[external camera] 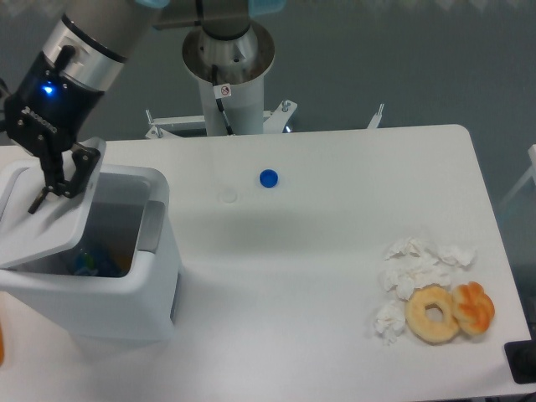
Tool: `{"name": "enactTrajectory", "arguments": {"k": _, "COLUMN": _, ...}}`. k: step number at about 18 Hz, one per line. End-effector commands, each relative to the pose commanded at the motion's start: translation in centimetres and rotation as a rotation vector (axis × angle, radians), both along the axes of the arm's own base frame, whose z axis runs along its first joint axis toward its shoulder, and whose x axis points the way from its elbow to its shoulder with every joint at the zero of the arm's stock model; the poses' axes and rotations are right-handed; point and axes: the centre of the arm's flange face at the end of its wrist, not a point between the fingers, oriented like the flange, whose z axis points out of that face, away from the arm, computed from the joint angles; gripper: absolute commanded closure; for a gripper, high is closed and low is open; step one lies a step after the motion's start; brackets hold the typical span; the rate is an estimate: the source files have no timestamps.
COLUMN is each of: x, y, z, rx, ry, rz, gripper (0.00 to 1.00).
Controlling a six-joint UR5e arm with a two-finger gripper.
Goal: Close the trash can
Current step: 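Press the gripper down on the lid to swing it shut, then hold the gripper on the closed lid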
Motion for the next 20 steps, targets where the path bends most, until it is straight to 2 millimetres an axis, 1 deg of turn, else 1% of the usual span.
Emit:
{"name": "enactTrajectory", "arguments": {"k": 2, "x": -0.2, "y": -0.1, "z": -1.2, "rx": -0.019, "ry": 0.033, "rz": -0.005, "gripper": 0.00}}
{"name": "enactTrajectory", "arguments": {"k": 6, "x": -0.5, "y": -0.5, "z": -3.3, "rx": -0.043, "ry": 0.045, "rz": -0.022, "gripper": 0.00}}
{"name": "enactTrajectory", "arguments": {"k": 8, "x": -0.6, "y": -0.6, "z": -3.4, "rx": -0.044, "ry": 0.049, "rz": -0.023, "gripper": 0.00}}
{"name": "enactTrajectory", "arguments": {"k": 10, "x": -1.3, "y": -0.8, "z": -3.4, "rx": -0.044, "ry": 0.048, "rz": -0.012, "gripper": 0.00}}
{"name": "enactTrajectory", "arguments": {"k": 12, "x": -1.5, "y": -0.8, "z": -3.6, "rx": -0.048, "ry": 0.049, "rz": -0.010, "gripper": 0.00}}
{"name": "enactTrajectory", "arguments": {"k": 13, "x": -2.1, "y": -1.1, "z": -3.5, "rx": -0.044, "ry": 0.057, "rz": -0.006, "gripper": 0.00}}
{"name": "enactTrajectory", "arguments": {"k": 20, "x": -2.6, "y": -1.4, "z": -4.1, "rx": -0.049, "ry": 0.066, "rz": -0.009, "gripper": 0.00}}
